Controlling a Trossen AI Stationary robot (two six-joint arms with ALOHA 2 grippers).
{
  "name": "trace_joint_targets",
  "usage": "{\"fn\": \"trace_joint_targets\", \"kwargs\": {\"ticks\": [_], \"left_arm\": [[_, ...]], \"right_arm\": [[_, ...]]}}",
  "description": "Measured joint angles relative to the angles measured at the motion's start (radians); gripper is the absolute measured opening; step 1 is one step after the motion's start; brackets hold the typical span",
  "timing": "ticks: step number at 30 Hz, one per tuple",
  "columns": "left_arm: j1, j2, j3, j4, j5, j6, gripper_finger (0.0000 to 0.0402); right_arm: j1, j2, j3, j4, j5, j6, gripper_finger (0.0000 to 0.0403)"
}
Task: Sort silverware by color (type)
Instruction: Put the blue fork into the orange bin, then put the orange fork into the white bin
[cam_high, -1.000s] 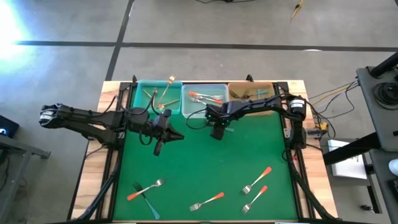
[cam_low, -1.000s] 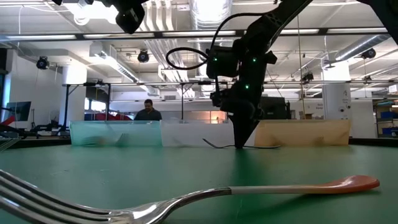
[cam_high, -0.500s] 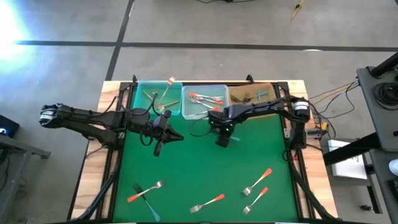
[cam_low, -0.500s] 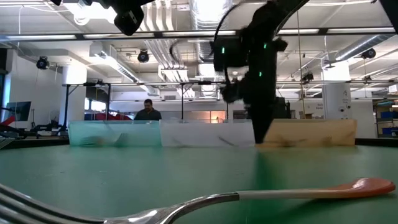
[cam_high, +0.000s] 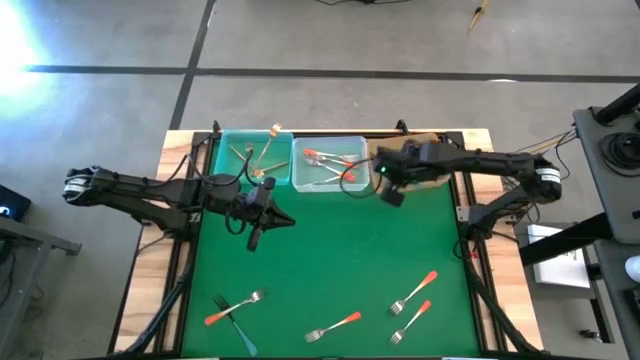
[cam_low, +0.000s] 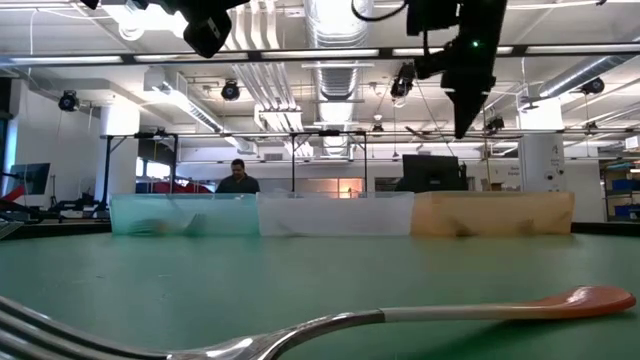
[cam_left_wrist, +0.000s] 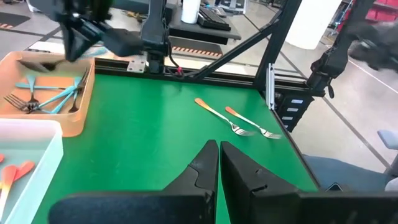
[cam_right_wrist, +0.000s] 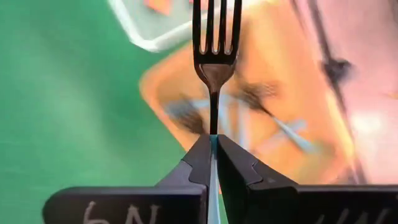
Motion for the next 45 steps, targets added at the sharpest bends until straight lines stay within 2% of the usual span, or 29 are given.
{"fn": "trace_joint_targets", "kwargs": {"ticks": [6,11,14,19,21,23,25,27,34,38,41,45], "left_arm": [[0.000,0.000,0.000,0.008,-0.057,0.004,0.0000],[0.000,-0.002,0.000,0.010,-0.069,0.002,0.0000],[0.000,-0.004,0.000,0.011,-0.069,0.001,0.0000],[0.000,-0.007,0.000,0.012,-0.079,0.004,0.0000],[0.000,-0.005,0.000,0.014,-0.099,0.005,0.0000],[0.000,-0.002,0.000,0.014,-0.103,0.004,0.0000],[0.000,0.006,0.000,0.010,-0.104,0.005,0.0000],[0.000,0.012,0.000,-0.005,-0.103,0.004,0.0000],[0.000,0.039,0.000,-0.007,-0.103,0.004,0.0000],[0.000,0.049,-0.001,-0.003,-0.103,0.004,0.0000],[-0.001,0.059,-0.002,0.006,-0.102,-0.004,0.0000],[-0.015,0.079,-0.002,0.031,-0.102,-0.030,0.0000]], "right_arm": [[-0.208,-0.021,-0.046,0.029,0.022,-0.160,0.0009],[-0.332,0.013,-0.085,0.043,0.021,-0.166,0.0023],[-0.368,0.014,-0.098,0.025,0.027,-0.160,0.0050],[-0.351,-0.011,-0.076,-0.046,0.002,-0.105,0.0098],[-0.334,-0.026,-0.061,-0.100,-0.072,-0.059,0.0109],[-0.305,-0.050,-0.062,-0.134,-0.246,-0.002,0.0112],[-0.247,-0.075,-0.085,-0.132,-0.438,0.049,0.0110],[-0.151,-0.098,-0.121,-0.119,-0.531,0.091,0.0105],[0.334,-0.116,-0.256,-0.062,-0.501,0.244,0.0098],[0.587,-0.098,-0.305,0.066,-0.413,0.269,0.0096],[0.731,-0.072,-0.328,0.167,-0.354,0.250,0.0095],[0.848,-0.021,-0.340,0.260,-0.337,0.272,0.0100]]}}
